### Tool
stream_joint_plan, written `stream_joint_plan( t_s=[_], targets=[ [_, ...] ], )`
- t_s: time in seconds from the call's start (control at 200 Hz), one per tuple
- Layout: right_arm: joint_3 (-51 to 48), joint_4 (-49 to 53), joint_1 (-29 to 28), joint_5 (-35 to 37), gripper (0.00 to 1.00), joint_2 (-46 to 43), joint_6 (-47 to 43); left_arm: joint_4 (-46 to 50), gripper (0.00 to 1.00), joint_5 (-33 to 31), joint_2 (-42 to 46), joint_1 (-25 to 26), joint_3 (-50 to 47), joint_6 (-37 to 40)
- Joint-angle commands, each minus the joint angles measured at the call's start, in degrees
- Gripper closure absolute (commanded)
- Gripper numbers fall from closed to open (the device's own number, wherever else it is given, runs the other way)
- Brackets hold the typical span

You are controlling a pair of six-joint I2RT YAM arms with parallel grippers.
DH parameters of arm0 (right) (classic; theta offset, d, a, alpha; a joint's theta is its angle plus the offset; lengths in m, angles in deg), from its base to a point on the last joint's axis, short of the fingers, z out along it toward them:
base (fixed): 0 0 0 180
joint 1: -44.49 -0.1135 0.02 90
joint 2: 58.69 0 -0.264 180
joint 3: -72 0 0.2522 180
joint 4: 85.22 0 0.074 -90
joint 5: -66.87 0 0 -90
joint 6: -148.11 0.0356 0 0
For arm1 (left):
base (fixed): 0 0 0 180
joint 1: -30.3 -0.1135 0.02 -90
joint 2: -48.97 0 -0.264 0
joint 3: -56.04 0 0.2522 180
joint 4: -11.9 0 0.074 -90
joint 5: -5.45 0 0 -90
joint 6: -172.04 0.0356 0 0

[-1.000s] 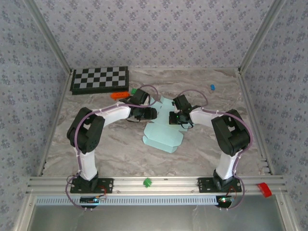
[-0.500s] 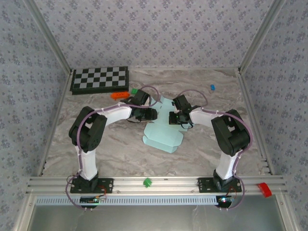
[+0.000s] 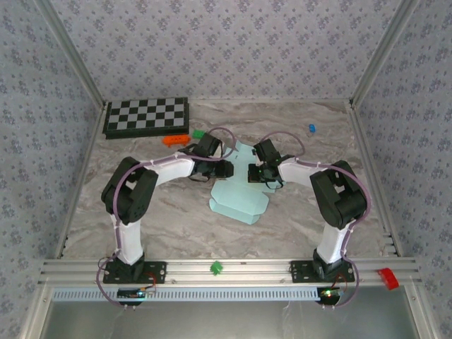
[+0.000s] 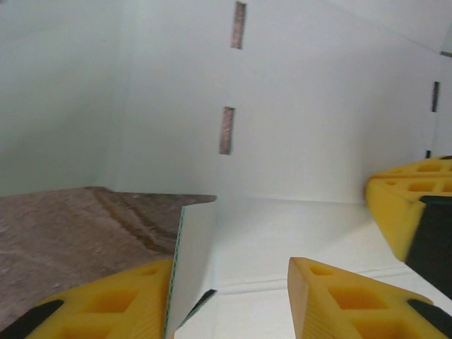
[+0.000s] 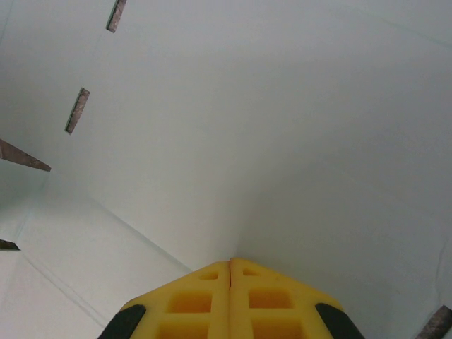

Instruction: Fold the paper box

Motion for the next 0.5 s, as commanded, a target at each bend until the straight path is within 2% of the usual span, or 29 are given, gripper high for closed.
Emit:
stream_joint_plan(
  t_s=[0.0, 0.495],
  targets=[
    [-0.08, 3.81, -0.6, 1.25, 0.98, 2.87, -0.32, -1.59, 0.56, 2.3, 1.23, 1.18, 0.68, 0.77],
    [0.26, 4.06, -0.81, 1.43, 0.98, 2.45, -0.25, 0.51, 0.58, 0.35, -0.53, 2.53, 2.88, 0.63]
  ],
)
